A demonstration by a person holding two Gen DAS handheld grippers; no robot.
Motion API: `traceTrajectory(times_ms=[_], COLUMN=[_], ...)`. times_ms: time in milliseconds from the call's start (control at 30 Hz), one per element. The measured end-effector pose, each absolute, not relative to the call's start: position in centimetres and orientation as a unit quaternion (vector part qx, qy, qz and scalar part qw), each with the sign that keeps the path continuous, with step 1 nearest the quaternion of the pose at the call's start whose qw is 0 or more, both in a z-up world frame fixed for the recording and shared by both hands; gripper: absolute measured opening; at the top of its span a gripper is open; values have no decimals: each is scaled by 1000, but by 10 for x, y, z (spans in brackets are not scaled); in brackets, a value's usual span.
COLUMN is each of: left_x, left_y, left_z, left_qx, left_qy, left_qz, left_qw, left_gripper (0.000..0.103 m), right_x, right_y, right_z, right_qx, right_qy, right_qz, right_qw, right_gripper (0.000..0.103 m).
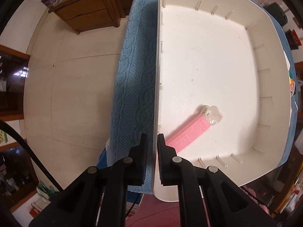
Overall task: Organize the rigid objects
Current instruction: 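Grasp the clear blue-labelled box with the right gripper and lift, then lower the box into the tray beside the curler and open right gripper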
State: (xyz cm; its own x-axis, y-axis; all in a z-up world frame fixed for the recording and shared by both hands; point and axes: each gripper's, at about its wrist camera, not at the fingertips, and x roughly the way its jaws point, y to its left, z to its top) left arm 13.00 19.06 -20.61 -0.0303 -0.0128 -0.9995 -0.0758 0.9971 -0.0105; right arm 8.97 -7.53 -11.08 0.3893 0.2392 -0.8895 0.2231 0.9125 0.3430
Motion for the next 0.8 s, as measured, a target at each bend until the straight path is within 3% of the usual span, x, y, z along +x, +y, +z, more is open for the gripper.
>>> traceTrajectory(times_ms=[233,800], left_x=[131,138], left_y=[185,165], left_z=[-204,-206], left_qx=[-28,9], left_qy=[720,728], left_qz=[5,-11], left_qw=[693,685], left_gripper=[10,10], right_x=[88,104], right_y=[-33,36], right_z=[-90,-105], right_qx=[150,109], right_qy=[535,559], right_qz=[52,144], right_qw=[830,809], right_gripper=[67,67])
